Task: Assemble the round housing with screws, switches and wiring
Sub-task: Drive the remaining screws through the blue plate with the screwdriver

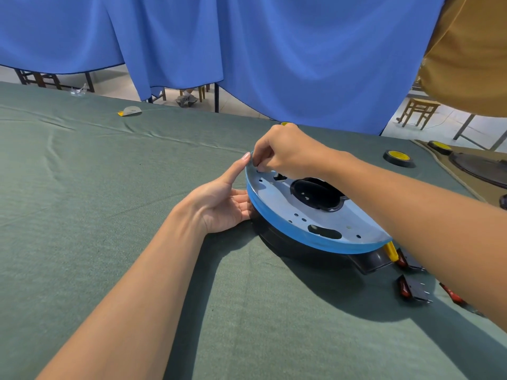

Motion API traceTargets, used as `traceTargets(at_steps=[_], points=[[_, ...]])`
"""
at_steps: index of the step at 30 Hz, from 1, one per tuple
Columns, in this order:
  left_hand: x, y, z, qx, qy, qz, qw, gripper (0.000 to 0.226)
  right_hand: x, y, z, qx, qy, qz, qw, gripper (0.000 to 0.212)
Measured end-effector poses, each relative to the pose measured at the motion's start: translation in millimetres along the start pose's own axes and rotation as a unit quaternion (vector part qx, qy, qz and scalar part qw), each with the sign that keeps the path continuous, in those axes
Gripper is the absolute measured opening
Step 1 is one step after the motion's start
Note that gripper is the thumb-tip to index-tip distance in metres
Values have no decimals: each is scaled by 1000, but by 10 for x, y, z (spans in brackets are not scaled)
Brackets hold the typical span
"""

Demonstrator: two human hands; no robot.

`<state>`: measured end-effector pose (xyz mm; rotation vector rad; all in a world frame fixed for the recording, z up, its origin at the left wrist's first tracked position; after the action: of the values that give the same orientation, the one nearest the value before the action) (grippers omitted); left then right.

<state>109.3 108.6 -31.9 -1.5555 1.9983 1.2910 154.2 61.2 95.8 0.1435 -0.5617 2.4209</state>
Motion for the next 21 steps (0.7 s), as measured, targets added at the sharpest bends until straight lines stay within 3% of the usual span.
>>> traceTargets(at_steps=[7, 11, 14, 18, 21], points=[[-1, 16, -3, 0, 1, 1, 1000, 86, 2, -48, -14, 9, 50, -19, 999, 9], [-3, 18, 1, -6, -1, -4, 1000, 84, -40, -58, -72, 35, 103, -24, 994, 37], [0, 19, -6, -7, 1, -2, 1000, 84, -76, -47, -65, 45, 99, -23, 994, 43], [-2, 24, -24, -7, 3, 0, 1000, 84, -98, -36, 12, 40, 45, -18, 998, 12], [3, 21, -18, -9, 2, -1, 1000, 85, -61, -15, -31, 56, 40, 4, 998, 12]])
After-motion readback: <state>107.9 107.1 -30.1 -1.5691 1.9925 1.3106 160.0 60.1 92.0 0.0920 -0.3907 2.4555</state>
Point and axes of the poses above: each hand's wrist, its own y-axis away from the middle knuckle, its own z-axis out of the back of the hand, x = y × z, the point moved 9 cm from there along -y, towards the middle knuckle, and after that the axes turned 12 degrees about -x, right-handed, at the moved point
